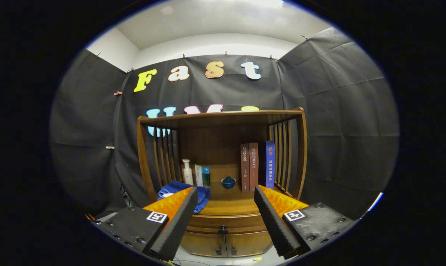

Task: Pull open the drawer, take out the items inside it, and place them on the countertop above the cabinet.

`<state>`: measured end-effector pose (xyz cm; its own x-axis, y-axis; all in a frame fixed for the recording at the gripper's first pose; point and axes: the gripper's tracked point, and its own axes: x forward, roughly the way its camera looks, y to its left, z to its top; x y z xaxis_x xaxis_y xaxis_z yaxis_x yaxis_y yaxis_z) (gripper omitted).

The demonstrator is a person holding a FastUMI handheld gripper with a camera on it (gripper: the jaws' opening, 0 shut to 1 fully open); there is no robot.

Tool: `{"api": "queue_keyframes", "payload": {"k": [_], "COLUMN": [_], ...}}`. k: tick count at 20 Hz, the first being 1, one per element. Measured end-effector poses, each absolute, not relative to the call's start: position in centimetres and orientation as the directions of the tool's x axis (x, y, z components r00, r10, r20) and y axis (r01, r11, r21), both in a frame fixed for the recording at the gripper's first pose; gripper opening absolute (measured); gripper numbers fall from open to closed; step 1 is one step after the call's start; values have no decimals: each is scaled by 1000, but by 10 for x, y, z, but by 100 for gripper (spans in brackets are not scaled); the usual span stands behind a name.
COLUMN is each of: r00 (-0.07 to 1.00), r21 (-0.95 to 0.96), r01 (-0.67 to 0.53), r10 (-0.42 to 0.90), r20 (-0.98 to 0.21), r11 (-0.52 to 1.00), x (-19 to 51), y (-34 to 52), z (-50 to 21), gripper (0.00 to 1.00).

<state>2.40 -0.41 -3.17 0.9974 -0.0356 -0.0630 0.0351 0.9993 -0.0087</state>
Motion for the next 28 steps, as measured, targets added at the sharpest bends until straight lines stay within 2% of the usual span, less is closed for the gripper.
{"api": "queue_keyframes", "payload": {"k": [7, 28], "r00": [994, 896], "r21": [-10, 31], "r01": [21, 63], "r10": [-22, -43], "r20": [-111, -442], "r11": [1000, 998], "x": [46, 131], "y": [-1, -12], "z": [-88, -315], "gripper": [99, 98]}}
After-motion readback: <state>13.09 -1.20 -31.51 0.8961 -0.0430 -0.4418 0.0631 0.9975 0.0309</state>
